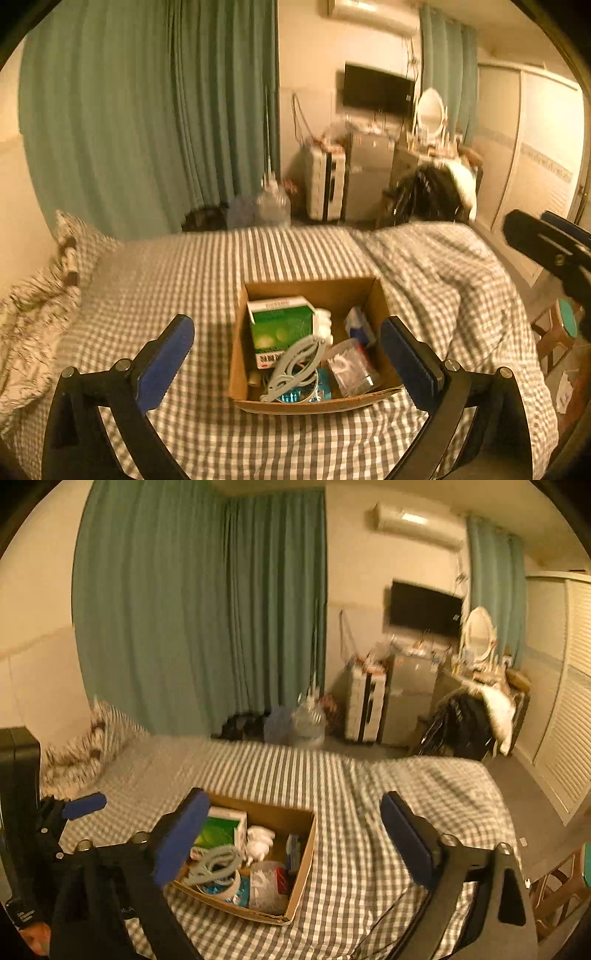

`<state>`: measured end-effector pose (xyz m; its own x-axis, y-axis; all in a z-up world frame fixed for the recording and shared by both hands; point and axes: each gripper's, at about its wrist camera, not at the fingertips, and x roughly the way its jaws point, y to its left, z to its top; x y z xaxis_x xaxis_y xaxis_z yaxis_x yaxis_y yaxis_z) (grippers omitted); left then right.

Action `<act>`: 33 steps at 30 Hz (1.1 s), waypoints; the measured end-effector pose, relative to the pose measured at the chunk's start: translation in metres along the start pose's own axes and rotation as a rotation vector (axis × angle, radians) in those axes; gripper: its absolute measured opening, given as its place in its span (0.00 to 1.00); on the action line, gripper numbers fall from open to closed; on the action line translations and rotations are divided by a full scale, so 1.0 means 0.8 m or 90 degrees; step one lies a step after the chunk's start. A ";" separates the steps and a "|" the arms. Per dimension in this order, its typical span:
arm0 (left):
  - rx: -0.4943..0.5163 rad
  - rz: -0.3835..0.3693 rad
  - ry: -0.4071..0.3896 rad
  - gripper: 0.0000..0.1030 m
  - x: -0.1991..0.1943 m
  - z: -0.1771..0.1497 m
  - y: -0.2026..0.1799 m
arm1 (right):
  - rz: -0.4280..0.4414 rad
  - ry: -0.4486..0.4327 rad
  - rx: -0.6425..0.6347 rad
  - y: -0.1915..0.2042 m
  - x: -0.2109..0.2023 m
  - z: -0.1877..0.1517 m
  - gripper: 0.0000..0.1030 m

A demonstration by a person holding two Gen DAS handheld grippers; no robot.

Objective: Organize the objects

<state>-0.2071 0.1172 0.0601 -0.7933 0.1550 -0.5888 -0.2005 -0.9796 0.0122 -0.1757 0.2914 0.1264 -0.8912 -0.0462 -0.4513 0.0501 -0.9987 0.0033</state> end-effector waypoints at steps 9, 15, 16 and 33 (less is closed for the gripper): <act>0.010 0.031 -0.165 1.00 -0.151 0.008 0.017 | -0.034 -0.108 -0.012 0.015 -0.136 0.023 1.00; -0.007 0.044 -0.244 1.00 -0.204 -0.013 0.031 | -0.036 -0.142 -0.008 0.022 -0.181 -0.004 1.00; -0.012 0.045 -0.254 1.00 -0.208 -0.019 0.033 | -0.034 -0.148 -0.007 0.023 -0.185 -0.012 1.00; -0.047 0.088 -0.265 1.00 -0.148 -0.170 0.030 | -0.065 -0.150 -0.015 0.034 -0.110 -0.179 1.00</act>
<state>-0.0399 0.0578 0.0203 -0.9767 0.0452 -0.2099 -0.0464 -0.9989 0.0008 -0.0313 0.2714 0.0382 -0.9724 0.0495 -0.2280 -0.0382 -0.9978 -0.0537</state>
